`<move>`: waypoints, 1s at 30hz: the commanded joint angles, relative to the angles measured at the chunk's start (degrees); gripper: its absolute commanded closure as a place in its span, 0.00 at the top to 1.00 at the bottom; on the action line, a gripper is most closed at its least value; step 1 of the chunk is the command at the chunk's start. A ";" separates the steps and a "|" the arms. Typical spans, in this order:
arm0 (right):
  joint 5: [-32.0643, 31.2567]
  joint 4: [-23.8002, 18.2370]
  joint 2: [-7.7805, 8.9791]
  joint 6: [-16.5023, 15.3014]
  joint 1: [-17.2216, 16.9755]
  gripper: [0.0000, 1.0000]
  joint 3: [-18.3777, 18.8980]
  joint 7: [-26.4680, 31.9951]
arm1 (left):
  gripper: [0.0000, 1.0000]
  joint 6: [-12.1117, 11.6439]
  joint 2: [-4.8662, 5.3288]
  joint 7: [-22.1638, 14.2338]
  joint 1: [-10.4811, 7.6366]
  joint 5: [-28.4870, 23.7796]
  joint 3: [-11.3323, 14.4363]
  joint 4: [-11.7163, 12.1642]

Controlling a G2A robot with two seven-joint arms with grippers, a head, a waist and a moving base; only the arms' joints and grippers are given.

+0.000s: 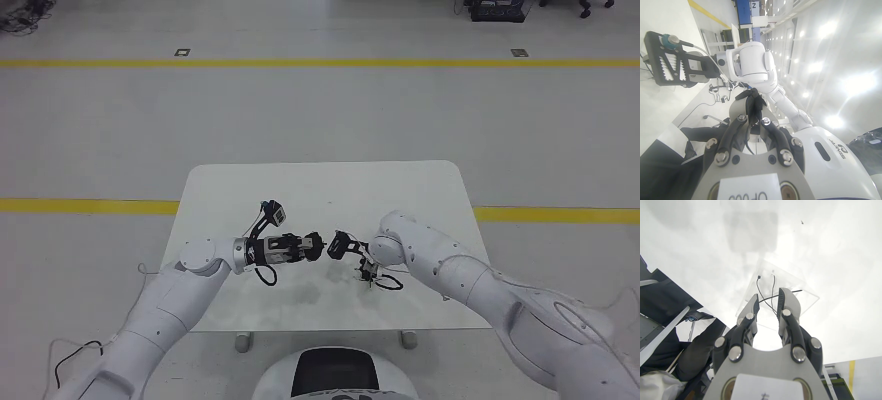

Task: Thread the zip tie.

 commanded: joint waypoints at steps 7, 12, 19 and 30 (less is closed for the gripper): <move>1.50 3.67 -1.86 0.00 1.56 0.13 -2.82 -1.40 | 0.00 0.00 0.00 0.00 0.00 0.00 0.00 0.00; 2.26 5.38 -2.76 0.00 2.10 0.11 -4.09 -2.27 | 0.00 0.00 0.00 0.00 0.00 0.00 0.00 0.00; 2.13 6.60 -3.67 0.00 1.90 0.12 -4.09 -2.21 | 0.00 0.00 0.00 0.00 0.00 0.00 0.00 0.00; 1.63 8.14 -4.65 0.00 1.80 0.10 -4.09 -2.27 | 0.00 0.00 0.00 0.00 0.00 0.00 0.00 0.00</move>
